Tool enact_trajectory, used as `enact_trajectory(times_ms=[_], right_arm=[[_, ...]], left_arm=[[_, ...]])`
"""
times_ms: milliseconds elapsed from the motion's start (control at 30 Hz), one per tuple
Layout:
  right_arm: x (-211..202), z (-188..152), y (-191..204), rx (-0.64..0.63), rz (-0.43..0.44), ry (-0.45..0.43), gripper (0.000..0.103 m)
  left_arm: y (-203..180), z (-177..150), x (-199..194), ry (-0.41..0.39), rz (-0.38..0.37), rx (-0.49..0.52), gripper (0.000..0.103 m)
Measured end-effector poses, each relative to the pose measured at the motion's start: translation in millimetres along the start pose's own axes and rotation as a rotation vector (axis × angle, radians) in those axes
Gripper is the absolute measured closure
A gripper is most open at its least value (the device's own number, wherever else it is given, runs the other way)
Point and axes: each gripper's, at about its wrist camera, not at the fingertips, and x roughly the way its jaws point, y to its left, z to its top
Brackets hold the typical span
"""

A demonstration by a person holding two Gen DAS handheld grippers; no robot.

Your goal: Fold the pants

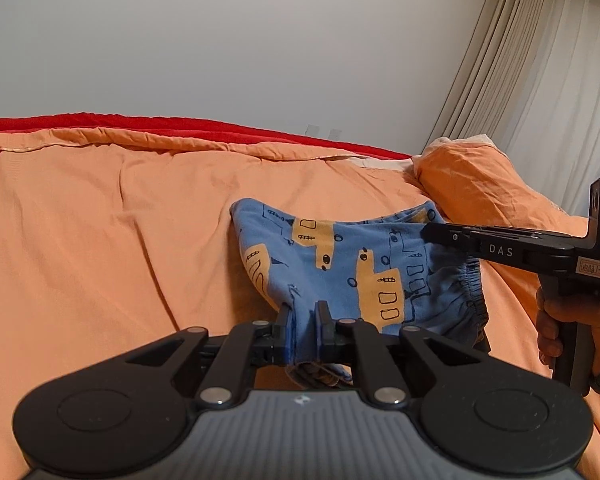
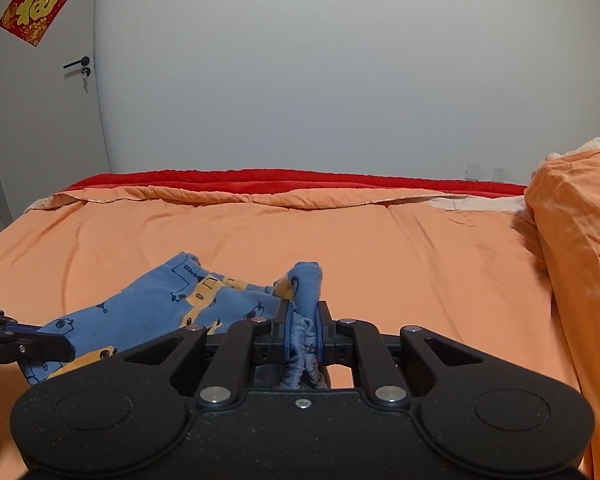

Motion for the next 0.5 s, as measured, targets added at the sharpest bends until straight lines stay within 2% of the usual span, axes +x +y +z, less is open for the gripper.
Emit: enact_trajectory(times_ms=[200, 333, 367, 433, 467, 500], right_arm=[[9, -7, -10, 0.050, -0.006, 0.042, 0.090], [12, -11, -13, 0.043, -0.029, 0.063, 0.084], [13, -11, -14, 0.043, -0.035, 0.067, 0.080], [13, -13, -16, 0.043, -0.046, 0.074, 0.065], [13, -15, -17, 0.045, -0.053, 0.077, 0.053], [11, -16, -17, 0.048, -0.056, 0.077, 0.048]], left_arm=[[4, -7, 4, 0.037, 0.028, -0.007, 0.092], [11, -11, 6, 0.058, 0.036, -0.028, 0.092], [12, -11, 6, 0.062, 0.036, -0.030, 0.091], [12, -11, 6, 0.071, 0.040, -0.030, 0.087], [13, -11, 5, 0.072, 0.047, -0.033, 0.084], [13, -11, 4, 0.070, 0.053, -0.038, 0.077]])
